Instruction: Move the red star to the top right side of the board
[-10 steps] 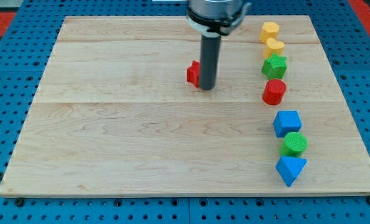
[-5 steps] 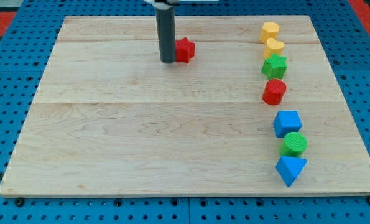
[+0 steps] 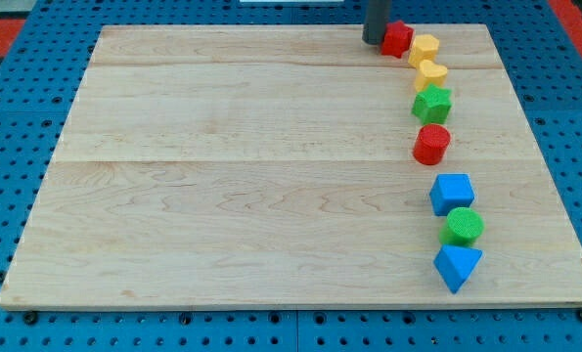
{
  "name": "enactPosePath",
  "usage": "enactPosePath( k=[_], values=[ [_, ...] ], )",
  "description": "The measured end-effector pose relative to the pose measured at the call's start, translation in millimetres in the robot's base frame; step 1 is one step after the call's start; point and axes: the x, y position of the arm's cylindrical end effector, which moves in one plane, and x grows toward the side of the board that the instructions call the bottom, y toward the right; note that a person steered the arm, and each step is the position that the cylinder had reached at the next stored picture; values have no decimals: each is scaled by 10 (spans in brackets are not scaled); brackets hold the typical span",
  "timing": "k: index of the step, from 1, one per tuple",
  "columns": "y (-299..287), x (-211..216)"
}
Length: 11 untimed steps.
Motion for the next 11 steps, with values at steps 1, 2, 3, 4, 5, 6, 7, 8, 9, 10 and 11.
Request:
enactPosePath(
  k=[1,2,3,4,5,6,7,8,9,10,11],
  values=[
    [54,-122],
    [110,-192],
    [264,-209],
    [452,-229],
    [448,-230],
    [389,-228],
    [100,-148],
    [-579,345],
    [-1089,1222],
    [-1412,2222],
    [-1349,3543]
  ],
)
